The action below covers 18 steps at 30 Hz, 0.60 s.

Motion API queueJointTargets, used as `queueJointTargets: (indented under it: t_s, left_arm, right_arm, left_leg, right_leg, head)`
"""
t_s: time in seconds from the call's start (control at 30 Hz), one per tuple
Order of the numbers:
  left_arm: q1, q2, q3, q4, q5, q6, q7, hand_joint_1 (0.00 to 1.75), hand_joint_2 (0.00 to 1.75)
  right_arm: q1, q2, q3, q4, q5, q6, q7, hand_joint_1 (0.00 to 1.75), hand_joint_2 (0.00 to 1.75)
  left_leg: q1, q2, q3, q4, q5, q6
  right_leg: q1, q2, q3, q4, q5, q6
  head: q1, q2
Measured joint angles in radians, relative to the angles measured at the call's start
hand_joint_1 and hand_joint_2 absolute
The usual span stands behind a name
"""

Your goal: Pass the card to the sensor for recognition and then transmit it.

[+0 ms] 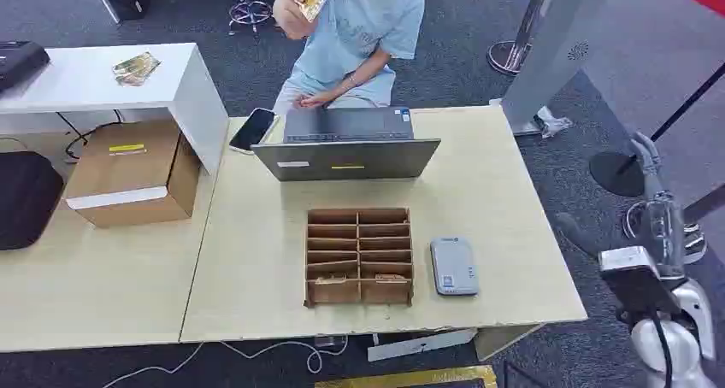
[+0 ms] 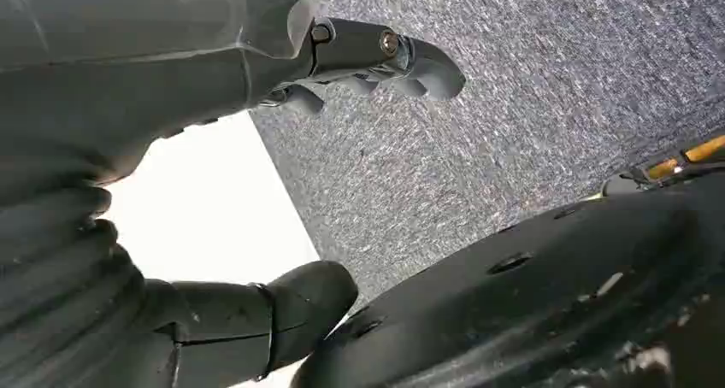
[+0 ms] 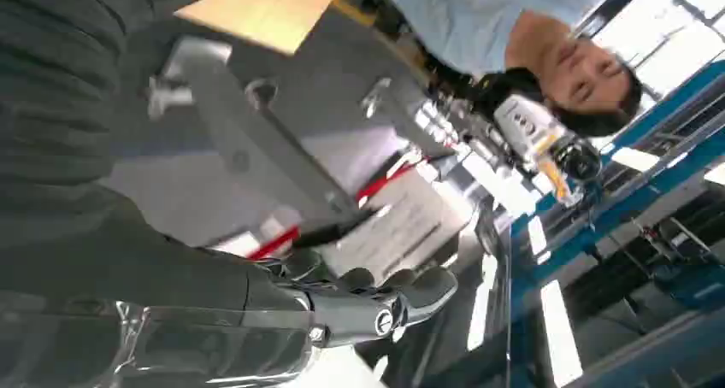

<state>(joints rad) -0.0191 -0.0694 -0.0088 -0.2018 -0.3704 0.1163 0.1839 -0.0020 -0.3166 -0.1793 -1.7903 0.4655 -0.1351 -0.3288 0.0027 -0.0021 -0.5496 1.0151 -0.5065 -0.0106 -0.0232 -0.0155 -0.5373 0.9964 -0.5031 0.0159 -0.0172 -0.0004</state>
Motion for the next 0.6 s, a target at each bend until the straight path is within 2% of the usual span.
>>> queueJointTargets:
  t_s: [0.07,0.13,0.17,0.2,0.33,0.47,0.6]
  left_arm:
    - [0.0,0.0,0.0,0.0,-0.005,0.0,0.0,0.0,1.75]
    - [-0.001,0.0,0.0,0.0,-0.015,-0.002,0.0,0.0,1.75]
    - [-0.001,0.0,0.0,0.0,-0.016,-0.002,0.0,0.0,1.75]
    - [-0.001,0.0,0.0,0.0,-0.022,-0.003,0.0,0.0,1.75]
    - [-0.003,0.0,0.0,0.0,-0.042,-0.01,0.0,0.0,1.75]
    - [-0.003,0.0,0.0,0.0,-0.055,-0.01,-0.002,0.0,1.75]
    - [-0.003,0.001,0.0,0.0,-0.061,-0.013,-0.007,0.0,1.75]
  right_arm:
    - [-0.008,0.0,0.013,0.0,0.064,-0.047,0.006,0.0,1.75]
    - [-0.028,0.0,0.04,0.003,0.19,-0.125,0.037,0.0,1.75]
    - [-0.042,0.0,0.043,0.003,0.202,-0.131,0.04,0.0,1.75]
    - [-0.054,0.0,0.071,0.012,0.317,-0.191,0.071,0.0,1.75]
    - [-0.152,-0.002,0.166,0.087,0.546,-0.304,0.156,0.0,1.75]
    - [-0.227,0.001,0.256,0.171,0.751,-0.374,0.236,0.0,1.75]
    - [-0.326,0.003,0.347,0.276,0.929,-0.412,0.312,0.0,1.75]
  left_leg:
    - [0.0,0.0,0.0,0.0,0.0,0.0]
    - [0.0,0.001,0.0,0.0,0.0,0.0]
    - [0.0,0.001,0.0,0.0,0.0,0.0]
    - [0.0,0.001,0.0,0.0,0.0,0.0]
    - [0.0,0.003,0.001,0.0,0.0,0.0]
    - [0.0,0.002,0.0,0.0,0.001,0.0]
    - [0.0,0.002,0.001,0.0,0.001,0.0]
  right_leg:
    - [0.0,0.0,0.0,0.0,0.0,0.0]
    - [0.0,0.0,0.0,0.0,0.0,0.0]
    - [0.0,0.001,0.0,0.0,0.0,0.0]
    - [0.0,0.001,0.0,0.0,0.0,0.0]
    - [0.0,0.003,0.0,0.001,0.0,0.0]
    - [0.0,0.002,0.0,0.002,0.001,0.0]
    - [0.0,0.003,-0.001,0.002,0.001,0.0]
  head:
    - [0.0,0.0]
    - [0.0,0.0]
    - [0.0,0.0]
    - [0.0,0.0]
    - [0.0,0.0]
    - [0.0,0.0]
    - [0.0,0.0]
